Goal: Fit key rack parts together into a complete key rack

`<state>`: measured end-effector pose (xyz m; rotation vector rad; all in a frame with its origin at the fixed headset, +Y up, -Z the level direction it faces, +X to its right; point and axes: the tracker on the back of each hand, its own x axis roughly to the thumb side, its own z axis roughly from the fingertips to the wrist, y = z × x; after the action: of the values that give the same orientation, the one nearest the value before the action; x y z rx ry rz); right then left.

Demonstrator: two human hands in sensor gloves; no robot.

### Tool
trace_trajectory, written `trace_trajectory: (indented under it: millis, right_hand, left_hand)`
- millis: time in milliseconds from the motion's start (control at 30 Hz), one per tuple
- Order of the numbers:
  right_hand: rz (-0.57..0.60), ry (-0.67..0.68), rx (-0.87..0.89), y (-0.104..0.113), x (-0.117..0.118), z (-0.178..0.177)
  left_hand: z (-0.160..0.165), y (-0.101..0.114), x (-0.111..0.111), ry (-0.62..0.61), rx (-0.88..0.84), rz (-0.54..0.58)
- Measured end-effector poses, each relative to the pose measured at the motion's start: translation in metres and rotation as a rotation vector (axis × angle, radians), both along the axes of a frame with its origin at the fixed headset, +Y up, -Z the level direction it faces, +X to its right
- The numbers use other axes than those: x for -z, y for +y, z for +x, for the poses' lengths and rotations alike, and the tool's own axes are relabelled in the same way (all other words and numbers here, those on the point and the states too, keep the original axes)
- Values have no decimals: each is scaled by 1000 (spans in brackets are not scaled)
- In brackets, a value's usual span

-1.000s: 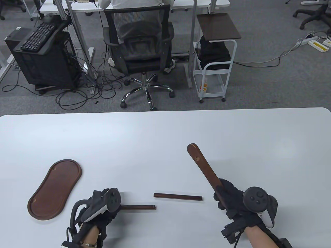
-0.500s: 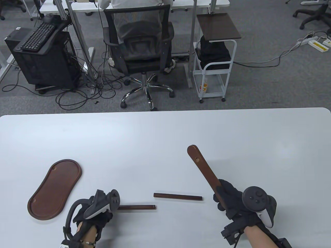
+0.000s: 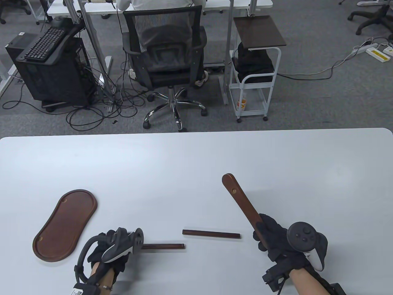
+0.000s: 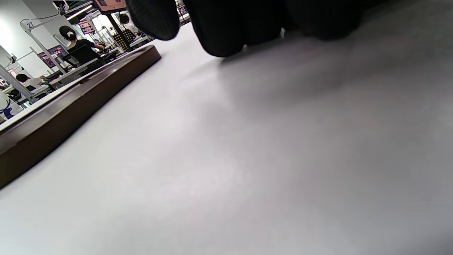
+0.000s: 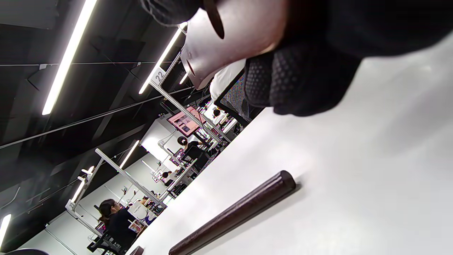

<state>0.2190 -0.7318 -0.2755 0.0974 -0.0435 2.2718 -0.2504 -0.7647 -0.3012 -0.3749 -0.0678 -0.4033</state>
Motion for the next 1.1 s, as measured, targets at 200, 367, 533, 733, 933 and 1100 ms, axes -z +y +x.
trace_trajectory:
  millis: [200, 367, 533, 733, 933, 1100]
  right_hand:
    - [1, 2, -2, 0, 0, 0]
    - [8, 4, -1, 1, 0, 0]
    - [10, 6, -6, 1, 0, -1]
    - [11, 1, -3, 2, 0, 0]
    - [9, 4, 7, 1, 1, -1]
    - [-3, 3, 34, 1, 0, -2]
  left_hand:
    - [-4, 6, 0, 14, -12, -27]
    - [-26, 19, 2, 102, -94, -16]
    - [-40, 29, 3, 148, -161, -14]
    - [-50, 46, 4, 182, -211, 36]
    - [-37, 69, 6, 135, -338, 139]
    - [-2, 90, 12, 26, -354, 230]
